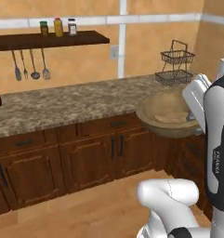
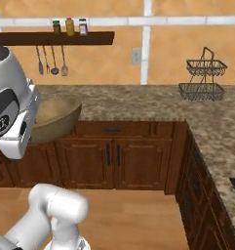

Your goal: Pick the sweet potato from the sink and place it in the bowl. Then pick the bowl and place it in the microwave. Then close the microwave door and press the start button.

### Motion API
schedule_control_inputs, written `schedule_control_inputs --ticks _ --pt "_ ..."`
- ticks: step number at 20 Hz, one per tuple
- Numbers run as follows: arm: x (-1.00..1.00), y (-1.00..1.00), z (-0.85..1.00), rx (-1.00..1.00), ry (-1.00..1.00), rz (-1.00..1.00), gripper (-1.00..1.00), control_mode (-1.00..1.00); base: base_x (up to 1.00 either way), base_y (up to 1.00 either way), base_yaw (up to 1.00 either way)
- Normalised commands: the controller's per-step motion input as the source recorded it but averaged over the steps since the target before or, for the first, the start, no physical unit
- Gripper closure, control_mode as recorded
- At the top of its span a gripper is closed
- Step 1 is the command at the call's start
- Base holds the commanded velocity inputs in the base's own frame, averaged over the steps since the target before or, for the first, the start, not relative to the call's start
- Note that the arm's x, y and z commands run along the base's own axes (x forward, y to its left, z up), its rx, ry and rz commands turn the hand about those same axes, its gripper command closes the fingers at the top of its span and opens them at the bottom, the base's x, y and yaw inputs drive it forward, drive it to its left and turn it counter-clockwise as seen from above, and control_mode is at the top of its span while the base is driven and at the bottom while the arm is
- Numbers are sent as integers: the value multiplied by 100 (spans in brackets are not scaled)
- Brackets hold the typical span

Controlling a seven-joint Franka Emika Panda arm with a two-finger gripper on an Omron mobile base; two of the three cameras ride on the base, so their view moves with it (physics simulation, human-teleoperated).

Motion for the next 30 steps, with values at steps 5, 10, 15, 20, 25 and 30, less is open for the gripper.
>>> schedule_control_inputs --ticks 5,10,15,20,25,30 --pt "0 0 0 0 0 0 100 100 0 0 100" --pt "0 0 0 0 0 0 100 100 0 0 100" --pt "0 0 0 0 0 0 100 100 0 0 100" --pt "0 0 0 0 0 0 100 100 0 0 100" --pt "0 0 0 0 0 0 100 100 0 0 100" --pt "0 0 0 0 0 0 100 100 1 0 100"
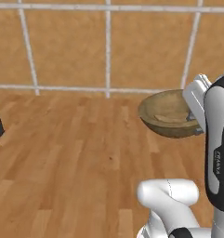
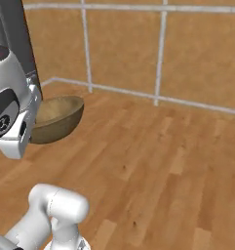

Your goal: Pick the sweet potato from the sink and place it in the bowl. Then pick the bowl and place it in the microwave. Then close the microwave door and press the start button.

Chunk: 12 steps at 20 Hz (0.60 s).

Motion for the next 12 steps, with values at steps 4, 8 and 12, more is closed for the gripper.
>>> schedule_control_inputs --ticks 4,8,12 --pt "0 0 0 0 0 0 100 100 40 0 95" --pt "0 0 0 0 0 0 100 100 94 -2 82" --pt "0 0 0 0 0 0 100 100 100 -9 67"
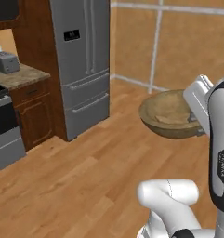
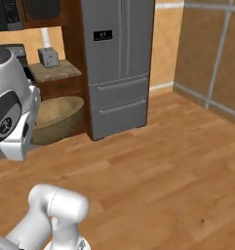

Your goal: Pick the sweet potato from the sink and place it in the bowl. Then pick the bowl and place it in the microwave. Then close the microwave door and press the start button.

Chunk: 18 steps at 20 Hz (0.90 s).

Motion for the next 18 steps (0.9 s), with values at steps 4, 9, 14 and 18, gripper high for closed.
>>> schedule_control_inputs --ticks 4,9,14,18 --pt "0 0 0 0 0 0 100 100 100 0 50" --pt "0 0 0 0 0 0 100 100 100 17 41" --pt "0 0 0 0 0 0 100 100 100 27 41" --pt "0 0 0 0 0 0 100 100 100 30 48"
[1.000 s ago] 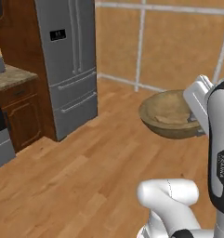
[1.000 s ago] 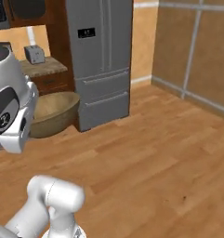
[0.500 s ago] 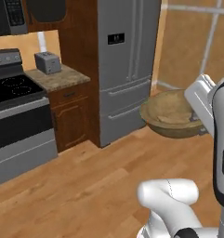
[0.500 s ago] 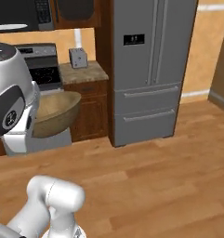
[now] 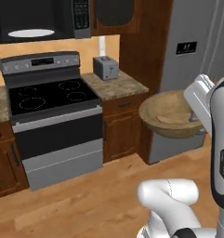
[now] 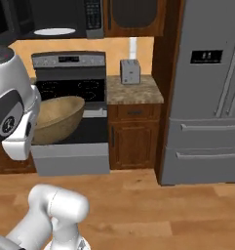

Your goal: Pick the sweet potato from the sink and place it in the bowl. Then pick the bowl and place it in the microwave. Then close the microwave door and press the start button.

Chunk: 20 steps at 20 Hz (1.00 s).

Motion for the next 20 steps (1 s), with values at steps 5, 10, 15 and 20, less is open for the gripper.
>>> schedule_control_inputs --ticks 5,10,15,20 --pt "0 0 0 0 0 0 100 100 100 4 51" --pt "0 0 0 0 0 0 100 100 99 0 36" --pt "0 0 0 0 0 0 100 100 87 0 16" --pt "0 0 0 0 0 0 100 100 65 32 4"
